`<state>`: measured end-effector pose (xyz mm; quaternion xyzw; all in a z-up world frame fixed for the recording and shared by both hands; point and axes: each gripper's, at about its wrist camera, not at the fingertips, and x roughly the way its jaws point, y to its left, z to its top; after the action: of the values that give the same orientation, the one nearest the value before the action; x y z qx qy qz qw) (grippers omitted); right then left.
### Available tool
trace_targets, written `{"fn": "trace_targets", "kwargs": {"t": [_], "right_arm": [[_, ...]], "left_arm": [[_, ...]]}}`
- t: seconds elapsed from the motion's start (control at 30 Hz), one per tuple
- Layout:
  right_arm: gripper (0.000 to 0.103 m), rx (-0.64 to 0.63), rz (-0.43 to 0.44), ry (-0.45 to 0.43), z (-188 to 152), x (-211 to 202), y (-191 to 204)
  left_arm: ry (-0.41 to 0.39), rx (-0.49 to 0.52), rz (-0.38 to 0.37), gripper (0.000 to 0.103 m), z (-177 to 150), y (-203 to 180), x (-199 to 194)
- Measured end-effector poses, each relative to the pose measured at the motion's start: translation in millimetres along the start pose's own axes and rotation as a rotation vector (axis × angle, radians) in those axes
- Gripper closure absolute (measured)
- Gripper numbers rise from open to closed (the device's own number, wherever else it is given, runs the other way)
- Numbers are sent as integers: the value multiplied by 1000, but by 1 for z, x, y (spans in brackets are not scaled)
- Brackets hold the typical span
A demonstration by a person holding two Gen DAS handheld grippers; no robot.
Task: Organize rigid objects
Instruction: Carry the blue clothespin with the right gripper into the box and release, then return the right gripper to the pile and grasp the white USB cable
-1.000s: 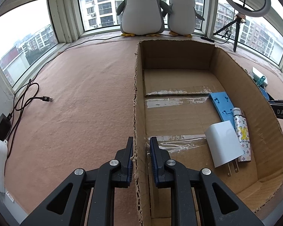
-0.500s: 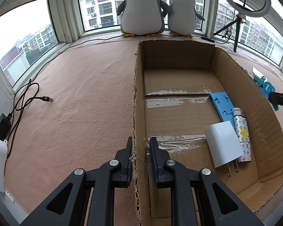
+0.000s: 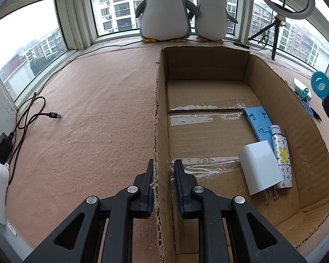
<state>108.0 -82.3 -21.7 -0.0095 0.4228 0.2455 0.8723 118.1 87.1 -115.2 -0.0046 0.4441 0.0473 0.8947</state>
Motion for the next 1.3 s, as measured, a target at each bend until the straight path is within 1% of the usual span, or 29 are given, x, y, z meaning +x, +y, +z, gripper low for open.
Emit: {"fn": "trace_targets", "kwargs": {"t": [0.27, 0.4, 0.43, 0.47, 0.53, 0.87, 1.0, 1.1, 1.17, 1.3], "right_arm": [[82, -41, 12, 57, -9, 22, 14], [81, -51, 13, 67, -13, 26, 17], [78, -55, 16, 67, -14, 26, 17], [73, -58, 18, 67, -14, 26, 18], [64, -54, 13, 60, -14, 24, 17], [64, -13, 31, 31, -8, 13, 5], [64, 32, 43, 8, -2, 5, -9], [64, 73, 36, -16, 5, -1, -25], [64, 102, 25, -29, 12, -6, -40], [64, 186, 13, -21, 28, -9, -79]], "left_arm": [[0, 6, 2, 86, 0, -1, 0], [1, 5, 2, 86, 0, -2, 1], [1, 6, 2, 86, 0, -1, 1], [1, 6, 2, 86, 0, -2, 1], [1, 6, 3, 86, 0, -2, 1], [5, 16, 10, 86, 1, -3, 1], [6, 20, 14, 86, 1, -4, 1], [6, 22, 14, 86, 1, -4, 0], [7, 23, 13, 86, 2, -4, 1], [7, 26, 9, 86, 2, -4, 0]]}}
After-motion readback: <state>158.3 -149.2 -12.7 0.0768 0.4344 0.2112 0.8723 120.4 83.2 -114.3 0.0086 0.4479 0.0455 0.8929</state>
